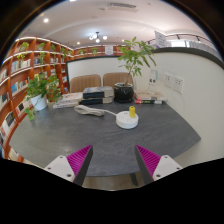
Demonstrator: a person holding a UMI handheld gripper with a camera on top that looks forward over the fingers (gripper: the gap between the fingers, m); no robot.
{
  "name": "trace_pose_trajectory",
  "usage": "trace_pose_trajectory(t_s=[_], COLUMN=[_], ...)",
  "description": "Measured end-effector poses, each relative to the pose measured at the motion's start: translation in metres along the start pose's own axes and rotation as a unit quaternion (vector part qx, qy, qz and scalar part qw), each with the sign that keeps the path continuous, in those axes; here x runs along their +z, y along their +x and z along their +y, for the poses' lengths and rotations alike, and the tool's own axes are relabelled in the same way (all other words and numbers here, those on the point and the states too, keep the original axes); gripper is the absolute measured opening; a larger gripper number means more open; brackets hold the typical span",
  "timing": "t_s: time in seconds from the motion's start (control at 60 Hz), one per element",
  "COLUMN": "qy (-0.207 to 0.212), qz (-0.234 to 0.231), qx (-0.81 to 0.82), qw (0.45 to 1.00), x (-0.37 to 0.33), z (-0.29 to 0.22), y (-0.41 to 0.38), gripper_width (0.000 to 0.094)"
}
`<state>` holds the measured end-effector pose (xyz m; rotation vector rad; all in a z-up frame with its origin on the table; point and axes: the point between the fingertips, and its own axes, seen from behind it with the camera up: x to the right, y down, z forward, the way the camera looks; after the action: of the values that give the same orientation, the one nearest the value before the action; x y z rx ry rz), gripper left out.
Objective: Unplug charger
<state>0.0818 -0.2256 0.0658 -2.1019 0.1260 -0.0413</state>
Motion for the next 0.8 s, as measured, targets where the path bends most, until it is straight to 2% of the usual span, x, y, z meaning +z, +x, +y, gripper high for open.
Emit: trace_pose_trajectory(t_s=[0.25,0.367,0.55,0.567,0.6,0.65,0.8], qy=[0.003,0.004,-0.001,-0.002,-0.006,-0.006,-0.009], qz=[0.011,0.000,-0.010,-0.013,-0.018,-0.044,-0.042], qx=[0.004,-0.005,-0.024,-0.027,-0.033,-0.032,-0.047], qw=[1.000,1.000,1.000,1.000,0.999,0.999,0.998], x=[0.109,0.157,0.210,0.213,0.218,0.221,0.221], z=[-0.058,-0.078,-0.088,-0.088,-0.086,-0.085,-0.086], y=[0.069,0.082,0.096,0.096,0.096,0.084,0.084], gripper_width=[0.0828,0.0759,0.0453,0.0448,0.0342,0.0124,0.0042])
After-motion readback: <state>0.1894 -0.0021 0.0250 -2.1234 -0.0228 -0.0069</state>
